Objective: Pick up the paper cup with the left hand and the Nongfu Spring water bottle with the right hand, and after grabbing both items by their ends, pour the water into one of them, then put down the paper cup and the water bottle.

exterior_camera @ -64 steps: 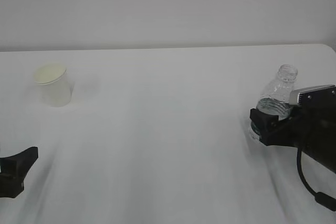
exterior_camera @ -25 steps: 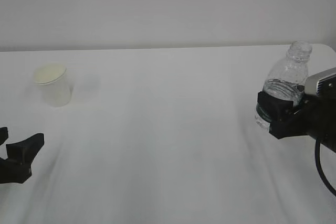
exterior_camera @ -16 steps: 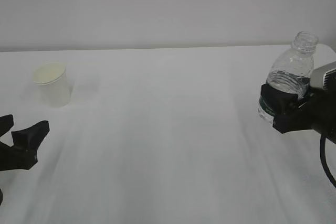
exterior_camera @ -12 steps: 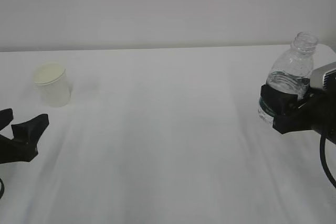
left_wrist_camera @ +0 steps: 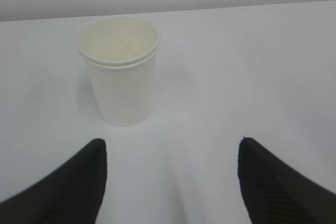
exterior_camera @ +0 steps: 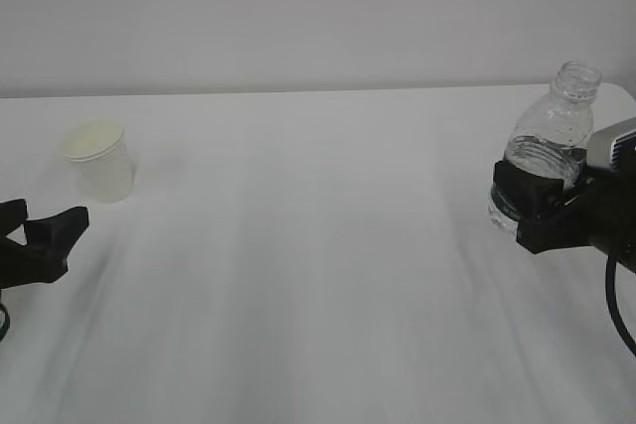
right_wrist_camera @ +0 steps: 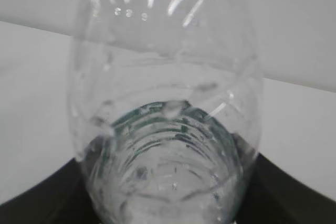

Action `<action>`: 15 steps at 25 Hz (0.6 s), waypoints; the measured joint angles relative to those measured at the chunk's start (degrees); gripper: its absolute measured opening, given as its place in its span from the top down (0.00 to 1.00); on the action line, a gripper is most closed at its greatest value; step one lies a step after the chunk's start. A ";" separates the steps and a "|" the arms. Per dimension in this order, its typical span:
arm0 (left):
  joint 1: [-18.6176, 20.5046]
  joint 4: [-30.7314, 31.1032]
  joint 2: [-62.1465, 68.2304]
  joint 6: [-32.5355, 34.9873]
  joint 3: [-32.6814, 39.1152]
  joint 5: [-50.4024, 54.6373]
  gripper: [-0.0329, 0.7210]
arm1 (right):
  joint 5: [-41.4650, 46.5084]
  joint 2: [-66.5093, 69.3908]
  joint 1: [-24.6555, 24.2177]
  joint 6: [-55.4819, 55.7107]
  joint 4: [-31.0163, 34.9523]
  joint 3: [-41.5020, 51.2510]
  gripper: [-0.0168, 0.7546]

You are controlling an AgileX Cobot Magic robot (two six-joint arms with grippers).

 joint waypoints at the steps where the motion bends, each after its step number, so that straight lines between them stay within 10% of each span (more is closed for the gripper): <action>1: 0.44 0.60 0.74 -0.17 -0.70 0.00 0.22 | 0.00 0.00 0.00 0.00 0.00 0.00 0.36; 15: 1.66 1.10 7.41 -0.57 -8.57 0.00 0.22 | 0.06 0.00 0.00 0.00 0.00 0.00 0.36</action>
